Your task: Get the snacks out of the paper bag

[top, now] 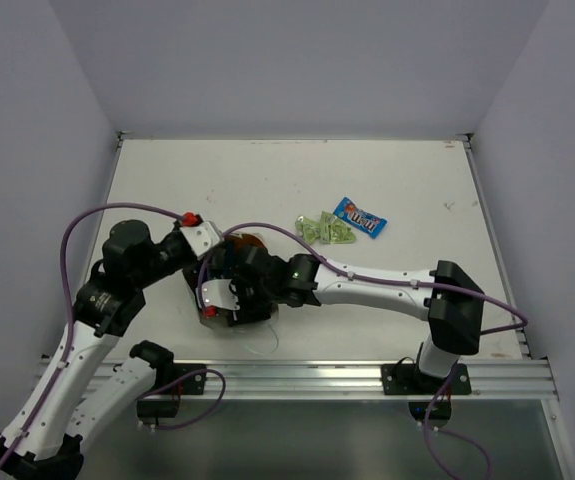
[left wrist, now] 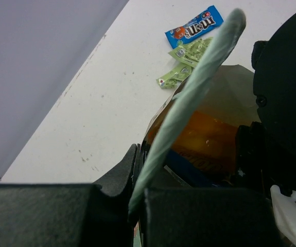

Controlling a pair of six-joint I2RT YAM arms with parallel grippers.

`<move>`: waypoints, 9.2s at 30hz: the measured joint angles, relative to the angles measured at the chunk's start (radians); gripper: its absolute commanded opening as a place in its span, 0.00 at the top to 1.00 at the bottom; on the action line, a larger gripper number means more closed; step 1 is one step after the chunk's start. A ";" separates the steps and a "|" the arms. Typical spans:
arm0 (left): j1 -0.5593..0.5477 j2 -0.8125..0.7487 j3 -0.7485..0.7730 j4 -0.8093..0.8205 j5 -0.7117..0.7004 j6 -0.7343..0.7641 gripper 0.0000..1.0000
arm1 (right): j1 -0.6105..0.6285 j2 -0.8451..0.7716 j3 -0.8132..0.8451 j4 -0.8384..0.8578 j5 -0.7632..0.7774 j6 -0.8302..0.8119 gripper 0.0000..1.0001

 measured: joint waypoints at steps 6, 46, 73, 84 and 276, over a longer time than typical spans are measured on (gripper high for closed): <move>0.000 0.000 0.000 -0.003 0.010 0.016 1.00 | 0.002 0.033 0.033 -0.062 0.021 -0.006 0.46; 0.000 -0.021 -0.005 -0.031 -0.024 0.050 1.00 | 0.008 -0.158 0.015 -0.128 0.013 0.013 1.00; 0.000 0.032 -0.021 0.013 -0.208 0.029 1.00 | -0.247 -0.543 0.108 -0.039 -0.049 0.117 1.00; 0.000 0.117 -0.014 0.069 -0.364 -0.011 1.00 | -0.786 -0.404 0.034 0.228 0.286 0.321 1.00; 0.000 0.154 0.005 0.203 -0.455 -0.132 1.00 | -0.337 -0.373 0.024 0.359 -0.093 0.799 0.21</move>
